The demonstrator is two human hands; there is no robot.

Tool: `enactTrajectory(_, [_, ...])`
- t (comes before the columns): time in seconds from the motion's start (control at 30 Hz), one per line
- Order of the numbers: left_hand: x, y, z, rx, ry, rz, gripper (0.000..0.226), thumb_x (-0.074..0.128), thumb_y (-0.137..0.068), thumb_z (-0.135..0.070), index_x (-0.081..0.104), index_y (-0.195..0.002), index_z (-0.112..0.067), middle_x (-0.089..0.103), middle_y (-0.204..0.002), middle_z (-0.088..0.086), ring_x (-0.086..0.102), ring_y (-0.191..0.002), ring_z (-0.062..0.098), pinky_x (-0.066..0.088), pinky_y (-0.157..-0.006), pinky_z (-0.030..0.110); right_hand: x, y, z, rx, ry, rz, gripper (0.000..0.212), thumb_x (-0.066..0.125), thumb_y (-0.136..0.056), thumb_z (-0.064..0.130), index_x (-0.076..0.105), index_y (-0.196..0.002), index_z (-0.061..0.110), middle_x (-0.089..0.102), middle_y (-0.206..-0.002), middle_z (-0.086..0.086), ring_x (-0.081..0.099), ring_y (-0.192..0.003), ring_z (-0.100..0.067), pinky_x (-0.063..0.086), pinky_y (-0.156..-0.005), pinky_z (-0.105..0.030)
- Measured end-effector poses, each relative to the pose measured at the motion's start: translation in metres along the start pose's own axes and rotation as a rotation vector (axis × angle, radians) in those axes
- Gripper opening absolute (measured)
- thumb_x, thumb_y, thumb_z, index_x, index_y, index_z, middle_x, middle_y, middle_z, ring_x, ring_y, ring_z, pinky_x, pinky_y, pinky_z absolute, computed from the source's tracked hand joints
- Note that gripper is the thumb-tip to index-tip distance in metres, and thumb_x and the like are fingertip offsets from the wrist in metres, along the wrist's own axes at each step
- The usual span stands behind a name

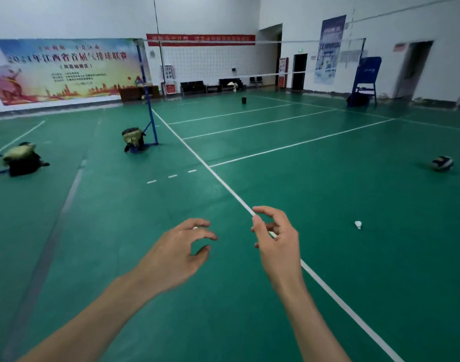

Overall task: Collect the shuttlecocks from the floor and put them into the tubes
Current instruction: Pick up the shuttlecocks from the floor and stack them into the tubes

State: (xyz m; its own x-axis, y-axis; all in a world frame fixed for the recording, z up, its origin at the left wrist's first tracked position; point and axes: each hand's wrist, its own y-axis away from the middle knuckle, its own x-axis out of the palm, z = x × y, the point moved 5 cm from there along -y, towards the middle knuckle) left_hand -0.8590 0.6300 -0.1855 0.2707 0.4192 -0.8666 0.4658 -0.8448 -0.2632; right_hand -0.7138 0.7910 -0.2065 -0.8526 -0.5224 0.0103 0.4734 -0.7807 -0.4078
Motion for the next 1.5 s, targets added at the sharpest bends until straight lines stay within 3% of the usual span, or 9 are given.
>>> enactTrajectory(0.17, [0.004, -0.129, 0.047, 0.011, 0.038, -0.028, 0.024, 0.069, -0.093, -0.027, 0.07, -0.11, -0.044, 0.052, -0.132, -0.028, 0.06, -0.104, -0.005, 0.048, -0.098, 0.026, 0.029, -0.113, -0.044, 0.006, 0.025, 0.013, 0.014, 0.061, -0.093, 0.039, 0.07, -0.103, 0.044, 0.065, -0.115, 0.018, 0.065, -0.092, -0.007, 0.059, -0.07, -0.051])
enactTrajectory(0.43, [0.033, -0.339, 0.134, 0.082, 0.118, -0.055, 0.023, 0.068, -0.094, -0.029, 0.069, -0.11, -0.046, 0.051, -0.13, -0.032, 0.058, -0.106, -0.007, 0.05, -0.09, 0.023, 0.088, -0.311, -0.13, -0.037, 0.083, 0.0, 0.014, 0.062, -0.091, 0.039, 0.071, -0.102, 0.041, 0.066, -0.107, 0.017, 0.065, -0.087, -0.006, 0.059, -0.07, -0.048])
enactTrajectory(0.63, [0.056, -0.526, 0.198, 0.081, 0.248, -0.045, 0.022, 0.067, -0.094, -0.026, 0.07, -0.103, -0.045, 0.057, -0.128, -0.023, 0.064, -0.098, -0.003, 0.043, -0.082, 0.016, 0.12, -0.468, -0.193, -0.031, 0.213, 0.04, 0.019, 0.067, -0.096, 0.032, 0.069, -0.114, 0.038, 0.062, -0.12, 0.022, 0.064, -0.092, 0.001, 0.061, -0.076, -0.046])
enactTrajectory(0.83, [0.095, -0.681, 0.199, 0.151, 0.317, -0.003, 0.021, 0.066, -0.094, -0.026, 0.07, -0.106, -0.044, 0.057, -0.125, -0.02, 0.064, -0.098, 0.001, 0.047, -0.089, 0.017, 0.101, -0.594, -0.256, 0.072, 0.331, 0.032, 0.028, 0.069, -0.097, 0.036, 0.062, -0.123, 0.042, 0.063, -0.126, 0.018, 0.062, -0.098, 0.009, 0.044, -0.077, -0.005])
enactTrajectory(1.0, [0.146, -0.784, 0.241, 0.143, 0.241, 0.061, 0.026, 0.068, -0.094, -0.026, 0.069, -0.117, -0.038, 0.055, -0.128, -0.021, 0.059, -0.106, 0.005, 0.047, -0.096, 0.027, 0.098, -0.701, -0.333, 0.144, 0.289, 0.026, 0.036, 0.073, -0.094, 0.039, 0.062, -0.128, 0.038, 0.063, -0.127, 0.022, 0.062, -0.112, 0.001, 0.047, -0.087, -0.016])
enactTrajectory(1.13, [0.171, -0.864, 0.293, 0.068, 0.201, 0.007, 0.029, 0.067, -0.094, -0.026, 0.066, -0.119, -0.041, 0.054, -0.131, -0.023, 0.058, -0.11, 0.002, 0.047, -0.093, 0.025, 0.126, -0.795, -0.403, 0.14, 0.227, 0.113, 0.042, 0.076, -0.091, 0.039, 0.061, -0.13, 0.039, 0.063, -0.132, 0.02, 0.059, -0.122, -0.001, 0.043, -0.085, -0.004])
enactTrajectory(1.2, [0.181, -0.904, 0.32, 0.001, 0.189, -0.037, 0.03, 0.068, -0.093, -0.025, 0.065, -0.116, -0.044, 0.053, -0.132, -0.023, 0.058, -0.11, 0.001, 0.045, -0.089, 0.022, 0.15, -0.845, -0.434, 0.123, 0.201, 0.203, 0.047, 0.075, -0.087, 0.046, 0.06, -0.131, 0.042, 0.061, -0.135, 0.023, 0.056, -0.125, 0.002, 0.045, -0.089, -0.008])
enactTrajectory(1.37, [0.189, -0.962, 0.392, -0.285, 0.115, -0.104, 0.041, 0.071, -0.09, -0.025, 0.06, -0.125, -0.044, 0.034, -0.154, -0.008, 0.065, -0.099, 0.021, 0.05, -0.095, 0.03, 0.234, -0.951, -0.488, 0.098, 0.185, 0.469, 0.053, 0.069, -0.08, 0.057, 0.058, -0.131, 0.045, 0.059, -0.133, 0.029, 0.054, -0.127, 0.0, 0.049, -0.107, -0.037])
enactTrajectory(1.5, [0.188, -0.979, 0.455, -0.482, -0.007, -0.007, 0.052, 0.07, -0.091, -0.032, 0.05, -0.138, -0.04, 0.01, -0.165, -0.005, 0.056, -0.072, 0.002, 0.041, -0.093, 0.025, 0.307, -1.002, -0.515, 0.019, 0.271, 0.696, 0.053, 0.075, -0.09, 0.044, 0.058, -0.139, 0.034, 0.059, -0.143, 0.017, 0.053, -0.131, -0.005, 0.044, -0.113, -0.034])
